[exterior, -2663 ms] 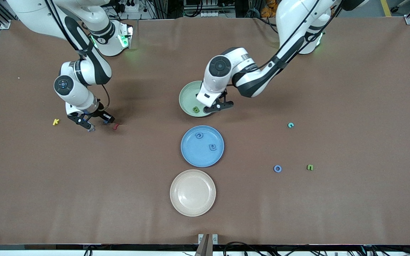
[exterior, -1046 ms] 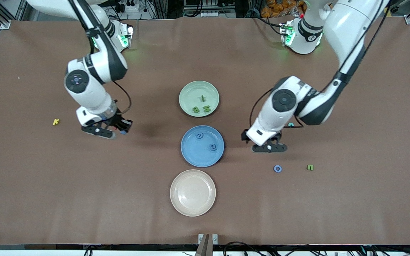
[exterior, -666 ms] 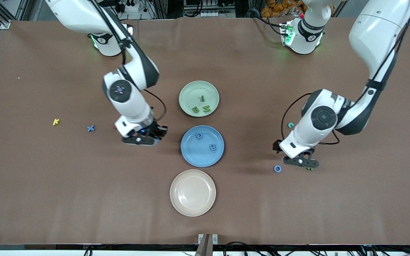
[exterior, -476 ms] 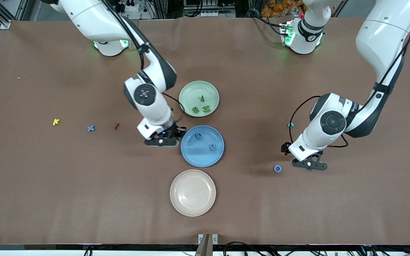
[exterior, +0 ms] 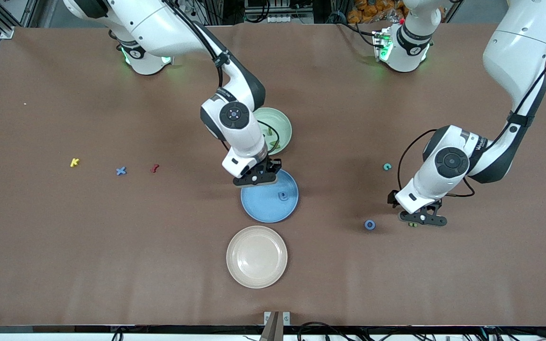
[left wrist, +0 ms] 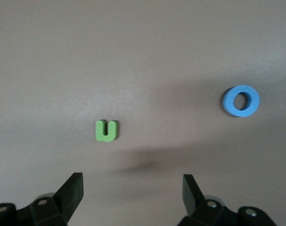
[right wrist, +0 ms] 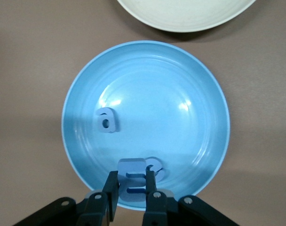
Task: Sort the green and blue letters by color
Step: 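Open the right gripper over the blue plate while the left gripper reaches u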
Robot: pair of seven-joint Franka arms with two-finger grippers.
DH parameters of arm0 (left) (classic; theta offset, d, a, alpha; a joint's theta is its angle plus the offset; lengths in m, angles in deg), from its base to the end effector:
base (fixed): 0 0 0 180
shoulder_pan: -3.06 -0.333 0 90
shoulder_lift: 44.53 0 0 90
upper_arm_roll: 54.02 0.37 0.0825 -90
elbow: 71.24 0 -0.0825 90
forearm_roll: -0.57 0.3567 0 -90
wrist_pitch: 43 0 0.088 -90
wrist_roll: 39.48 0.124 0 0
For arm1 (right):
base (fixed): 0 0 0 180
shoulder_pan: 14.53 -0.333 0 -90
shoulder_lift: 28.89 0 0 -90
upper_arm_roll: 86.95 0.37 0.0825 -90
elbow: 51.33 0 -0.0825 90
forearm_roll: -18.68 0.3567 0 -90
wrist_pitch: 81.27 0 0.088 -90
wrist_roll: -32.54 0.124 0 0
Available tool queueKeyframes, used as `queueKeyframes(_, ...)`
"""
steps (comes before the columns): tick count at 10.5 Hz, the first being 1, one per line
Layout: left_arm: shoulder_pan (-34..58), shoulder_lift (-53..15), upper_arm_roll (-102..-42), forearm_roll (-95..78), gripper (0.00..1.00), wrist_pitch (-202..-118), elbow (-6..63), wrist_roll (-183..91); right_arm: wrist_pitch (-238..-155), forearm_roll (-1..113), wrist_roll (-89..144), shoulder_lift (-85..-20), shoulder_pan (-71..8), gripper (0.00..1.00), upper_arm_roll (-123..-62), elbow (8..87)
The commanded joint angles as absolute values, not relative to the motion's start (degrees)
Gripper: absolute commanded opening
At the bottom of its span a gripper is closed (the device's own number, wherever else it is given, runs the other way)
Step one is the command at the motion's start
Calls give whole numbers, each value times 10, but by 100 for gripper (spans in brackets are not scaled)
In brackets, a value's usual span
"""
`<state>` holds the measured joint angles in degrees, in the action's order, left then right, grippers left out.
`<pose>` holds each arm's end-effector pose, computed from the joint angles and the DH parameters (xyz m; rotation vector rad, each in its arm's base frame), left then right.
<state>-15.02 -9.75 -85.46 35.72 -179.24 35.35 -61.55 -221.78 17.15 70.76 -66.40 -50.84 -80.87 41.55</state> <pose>0.6433 -0.1005 0.2792 -3.0182 0.3126 -0.1221 0.5445 0.4778 0.3034 -2.9857 -0.0959 -0.1638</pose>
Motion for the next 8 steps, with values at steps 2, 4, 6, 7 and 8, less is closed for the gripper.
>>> queueKeyframes(2,-194,-93,-864,387,89,-1835,374,-578,-2215,162,724,-673,-500,100,-811,395)
queueKeyframes(4,-222,-72,-865,382,85,-1861,367,-520,-2207,165,693,-656,-474,100,-812,401)
queueKeyframes(6,-223,-63,-866,377,72,-1876,362,-506,-2181,165,684,-613,-427,100,-811,447)
queueKeyframes(7,-222,-55,-866,373,71,-1876,357,-505,-2159,164,685,-590,-393,100,-812,474)
queueKeyframes(8,-222,-45,-866,368,71,-1876,345,-505,-2157,164,675,-570,-357,100,-811,499)
